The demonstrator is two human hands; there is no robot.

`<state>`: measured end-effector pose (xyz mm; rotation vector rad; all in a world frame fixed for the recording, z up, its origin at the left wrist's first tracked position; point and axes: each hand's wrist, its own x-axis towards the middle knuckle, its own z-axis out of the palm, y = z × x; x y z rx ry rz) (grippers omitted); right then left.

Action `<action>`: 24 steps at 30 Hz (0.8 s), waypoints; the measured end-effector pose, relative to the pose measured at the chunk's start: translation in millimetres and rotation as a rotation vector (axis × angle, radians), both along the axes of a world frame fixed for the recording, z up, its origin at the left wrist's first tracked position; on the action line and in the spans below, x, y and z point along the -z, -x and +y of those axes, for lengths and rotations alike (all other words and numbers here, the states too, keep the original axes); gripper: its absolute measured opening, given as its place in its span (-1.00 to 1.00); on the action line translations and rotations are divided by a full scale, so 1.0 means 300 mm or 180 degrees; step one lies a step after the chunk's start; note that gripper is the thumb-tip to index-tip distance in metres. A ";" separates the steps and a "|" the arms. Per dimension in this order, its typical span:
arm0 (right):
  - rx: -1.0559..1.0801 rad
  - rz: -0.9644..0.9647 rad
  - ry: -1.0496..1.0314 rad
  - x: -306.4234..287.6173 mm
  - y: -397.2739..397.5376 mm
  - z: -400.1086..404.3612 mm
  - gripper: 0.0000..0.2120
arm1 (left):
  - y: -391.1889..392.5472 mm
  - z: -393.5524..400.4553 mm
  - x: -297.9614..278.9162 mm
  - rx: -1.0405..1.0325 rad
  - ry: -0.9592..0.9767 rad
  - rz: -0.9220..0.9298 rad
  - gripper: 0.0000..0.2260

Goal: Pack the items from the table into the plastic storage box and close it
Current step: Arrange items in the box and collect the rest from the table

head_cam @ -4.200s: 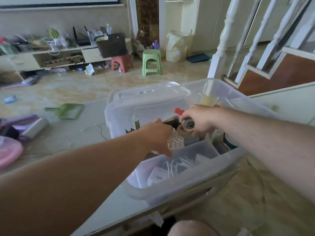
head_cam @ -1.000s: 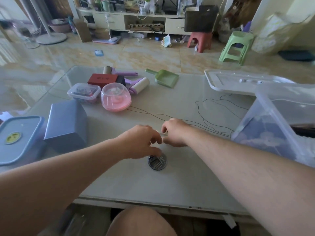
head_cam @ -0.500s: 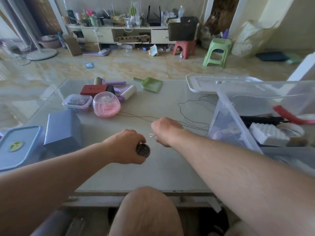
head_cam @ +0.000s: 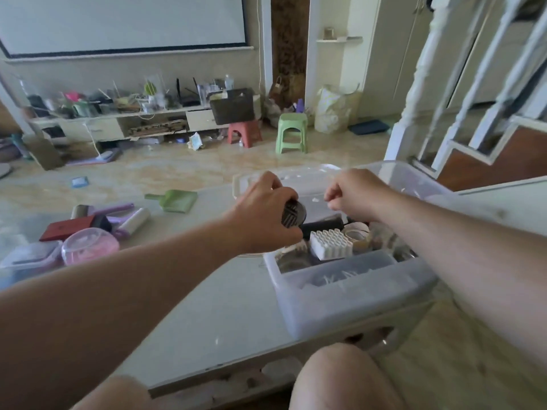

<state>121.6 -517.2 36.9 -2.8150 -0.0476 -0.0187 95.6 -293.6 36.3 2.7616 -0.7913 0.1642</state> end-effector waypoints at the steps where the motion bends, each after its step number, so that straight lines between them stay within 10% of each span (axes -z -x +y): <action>1: 0.0042 0.0143 -0.0027 0.036 0.001 -0.034 -0.90 | -0.025 -0.058 0.011 0.0048 -0.0189 0.0001 -0.45; 12: -0.0241 0.0354 0.0248 0.185 -0.210 0.075 -0.83 | -0.179 -0.220 0.233 0.0420 -0.2395 0.0750 -0.73; 24: -0.0848 0.0546 0.0036 0.325 -0.246 0.136 -0.87 | -0.244 -0.113 0.113 -0.0346 -0.1490 -0.0298 -0.71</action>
